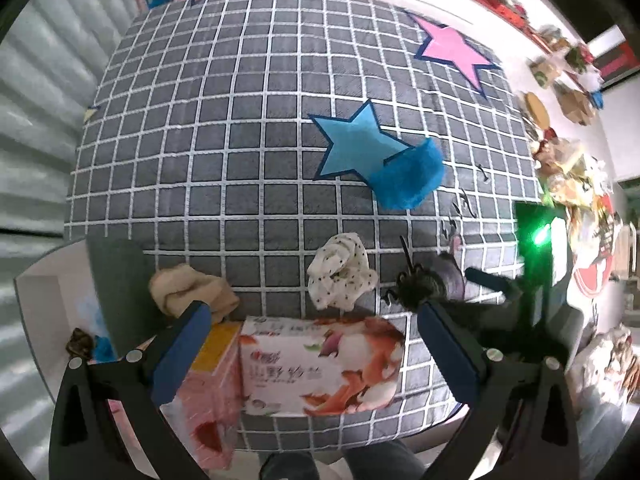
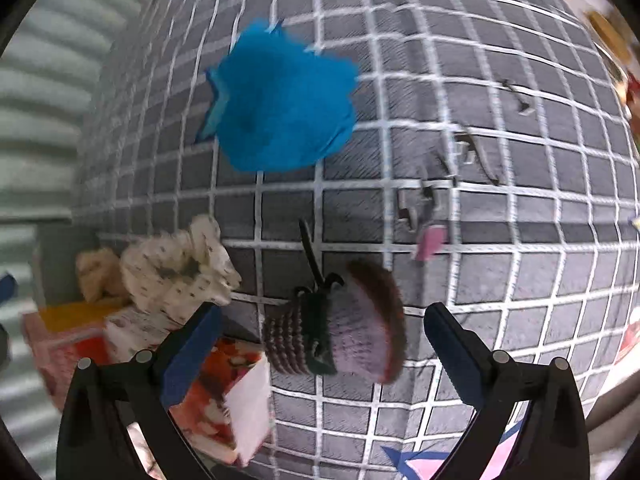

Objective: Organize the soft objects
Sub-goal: 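Grasp the polka-dot scrunchie with left gripper while right gripper grasps the knitted hat, then lift the scrunchie with left gripper while right gripper lifts the knitted hat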

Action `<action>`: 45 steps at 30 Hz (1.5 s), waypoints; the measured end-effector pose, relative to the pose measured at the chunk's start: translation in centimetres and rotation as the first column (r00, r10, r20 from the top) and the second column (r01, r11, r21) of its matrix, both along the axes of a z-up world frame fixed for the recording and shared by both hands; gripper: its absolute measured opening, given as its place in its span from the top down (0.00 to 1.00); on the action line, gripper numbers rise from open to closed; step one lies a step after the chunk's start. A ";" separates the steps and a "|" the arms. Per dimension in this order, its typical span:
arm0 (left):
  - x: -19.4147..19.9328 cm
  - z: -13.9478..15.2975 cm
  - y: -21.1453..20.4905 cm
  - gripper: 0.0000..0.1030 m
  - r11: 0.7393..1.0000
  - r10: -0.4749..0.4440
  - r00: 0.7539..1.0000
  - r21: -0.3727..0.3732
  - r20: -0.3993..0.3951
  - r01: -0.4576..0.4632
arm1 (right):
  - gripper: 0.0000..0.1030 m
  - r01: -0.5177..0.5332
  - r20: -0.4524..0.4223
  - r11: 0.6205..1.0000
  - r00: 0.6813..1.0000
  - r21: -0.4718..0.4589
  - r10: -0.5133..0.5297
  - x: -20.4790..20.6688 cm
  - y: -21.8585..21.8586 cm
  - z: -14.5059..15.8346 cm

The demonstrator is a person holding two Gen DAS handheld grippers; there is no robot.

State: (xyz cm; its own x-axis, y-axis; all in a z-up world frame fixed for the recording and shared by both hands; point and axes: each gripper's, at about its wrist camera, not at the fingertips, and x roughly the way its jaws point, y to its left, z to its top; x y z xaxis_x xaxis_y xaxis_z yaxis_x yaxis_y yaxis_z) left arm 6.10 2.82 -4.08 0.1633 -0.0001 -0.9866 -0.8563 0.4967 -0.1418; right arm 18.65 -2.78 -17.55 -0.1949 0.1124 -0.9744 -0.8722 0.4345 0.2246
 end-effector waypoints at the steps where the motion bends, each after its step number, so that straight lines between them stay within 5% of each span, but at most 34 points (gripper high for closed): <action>1: 0.2 -0.4 0.2 0.00 1.000 0.013 1.000 -0.008 -0.006 -0.013 | 0.01 -0.021 0.022 1.000 1.000 -0.022 0.021 -0.6 0.3 -0.6; 5: 1.3 -2.1 0.5 0.00 0.999 0.027 0.999 -0.031 -0.031 -0.028 | 0.02 -0.030 0.023 0.997 0.999 -0.069 0.032 -1.6 0.5 -1.9; 7: 1.8 -3.2 0.5 0.00 0.999 0.020 0.999 -0.042 -0.050 -0.022 | 0.13 -0.031 0.033 0.996 0.999 -0.080 0.034 -1.3 -0.1 -2.4; 8: 2.2 -3.9 0.5 0.00 0.998 0.016 0.998 -0.053 -0.055 -0.019 | 0.32 -0.030 0.027 0.997 0.999 -0.078 0.032 -0.9 -1.0 -2.5; 11: 3.1 -6.1 0.8 0.00 0.996 0.012 0.996 -0.084 -0.091 -0.020 | 0.36 -0.023 -0.004 0.998 1.000 -0.059 0.023 0.5 -2.6 -2.2; 16: 4.6 -10.0 0.9 0.00 0.990 0.005 0.987 -0.139 -0.159 -0.028 | 0.38 -0.001 -0.036 0.999 0.999 -0.046 0.000 5.4 -4.2 -1.1; 27: 7.0 -15.3 0.3 0.08 0.973 -0.060 0.966 -0.230 -0.250 0.001 | 0.38 0.047 -0.046 0.999 0.998 -0.006 -0.048 9.0 -9.2 3.5; 31: 7.3 -15.8 0.1 0.24 0.969 -0.074 0.964 -0.247 -0.254 0.009 | 0.38 0.065 -0.055 0.998 0.996 0.007 -0.065 9.5 -10.3 4.2; 33: 7.5 -15.3 0.1 0.41 0.975 -0.073 0.969 -0.221 -0.236 0.020 | 0.38 0.075 -0.057 0.997 0.996 0.009 -0.074 8.8 -10.4 4.1; 35: 8.1 -14.5 0.7 0.70 0.973 -0.069 0.978 -0.229 -0.197 0.023 | 0.38 0.084 -0.059 0.996 0.995 0.008 -0.083 9.0 -10.9 4.2; 36: 8.2 -14.2 0.8 0.74 0.972 -0.062 0.982 -0.232 -0.177 0.020 | 0.38 0.086 -0.058 0.996 0.995 0.009 -0.085 8.8 -11.0 4.3; 45: 9.0 -8.0 -1.5 0.76 0.981 -0.179 0.979 -0.094 -0.095 0.171 | 0.38 0.102 -0.027 0.995 0.994 -0.001 -0.102 8.2 -13.8 5.3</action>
